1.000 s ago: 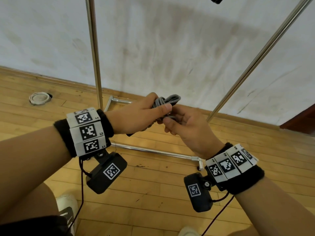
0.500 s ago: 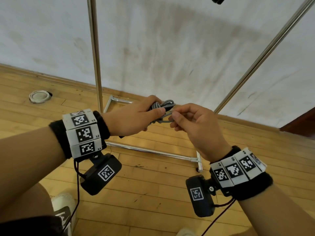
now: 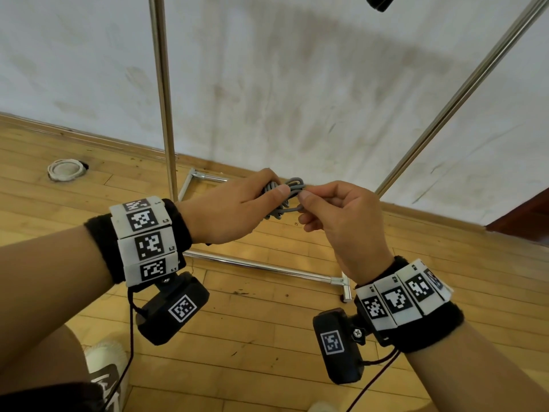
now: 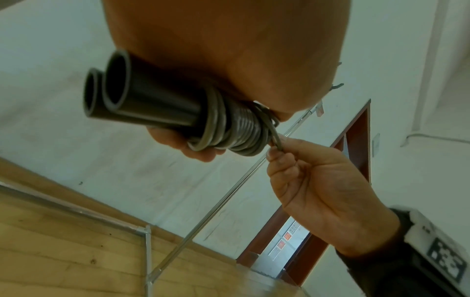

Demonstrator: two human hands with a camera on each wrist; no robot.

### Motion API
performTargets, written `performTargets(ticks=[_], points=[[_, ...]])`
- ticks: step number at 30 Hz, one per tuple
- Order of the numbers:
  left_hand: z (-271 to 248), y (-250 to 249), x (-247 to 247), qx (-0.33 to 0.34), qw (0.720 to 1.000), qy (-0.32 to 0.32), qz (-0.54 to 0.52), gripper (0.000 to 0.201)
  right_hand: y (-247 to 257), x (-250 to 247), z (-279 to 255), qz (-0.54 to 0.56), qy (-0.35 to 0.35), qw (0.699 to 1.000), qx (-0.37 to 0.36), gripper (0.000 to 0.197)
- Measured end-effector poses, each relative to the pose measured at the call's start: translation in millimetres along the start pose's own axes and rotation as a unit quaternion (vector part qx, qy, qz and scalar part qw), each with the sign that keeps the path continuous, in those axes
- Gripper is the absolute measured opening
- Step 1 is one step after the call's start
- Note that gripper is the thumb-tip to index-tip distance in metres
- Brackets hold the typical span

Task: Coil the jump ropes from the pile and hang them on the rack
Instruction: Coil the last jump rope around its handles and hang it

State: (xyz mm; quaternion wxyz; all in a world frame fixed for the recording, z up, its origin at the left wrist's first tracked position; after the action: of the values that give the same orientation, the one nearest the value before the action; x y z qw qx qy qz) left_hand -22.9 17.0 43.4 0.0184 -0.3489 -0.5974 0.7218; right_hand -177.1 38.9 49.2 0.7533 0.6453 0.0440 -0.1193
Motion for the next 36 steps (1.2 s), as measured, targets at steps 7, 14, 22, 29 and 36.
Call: performTargets(ticks=[7, 14, 22, 29, 36], points=[[2.7, -4.2, -2.9, 0.041, 0.99, 0.008, 0.134, 0.038, -2.3, -0.5, -1.0, -0.036, -0.011, 0.999, -0.021, 0.011], [-1.1, -3.4, 3.6, 0.082, 0.958, 0.031, 0.274, 0.052, -4.2, 12.0, -3.5, -0.124, 0.071, 0.988, -0.052, 0.018], [-2.7, 12.5, 14.5, 0.015, 0.987, 0.091, 0.128, 0.033, -3.0, 14.6, -3.2, -0.168, 0.051, 0.982, -0.071, 0.01], [-0.1, 17.3, 12.4, -0.021, 0.997, 0.077, 0.021, 0.023, -2.6, 20.9, -0.6, -0.112, 0.085, 0.988, -0.07, 0.016], [-0.5, 21.3, 13.2, -0.049, 0.996, 0.072, 0.001, 0.025, -3.1, 17.9, -1.5, -0.082, 0.18, 0.977, -0.082, 0.027]])
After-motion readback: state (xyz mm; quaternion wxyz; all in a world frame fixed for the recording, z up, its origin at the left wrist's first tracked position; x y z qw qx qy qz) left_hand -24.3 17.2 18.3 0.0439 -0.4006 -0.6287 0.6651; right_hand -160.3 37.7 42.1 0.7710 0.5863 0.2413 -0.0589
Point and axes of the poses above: each hand's wrist, its own z-axis towards the middle knuckle, its own x-axis out of the palm, y = z × x, the point moved 8 cm from there along z, towards the middle knuckle, and after that the axes turned 8 degrees about -z, right-handed, at the moved point
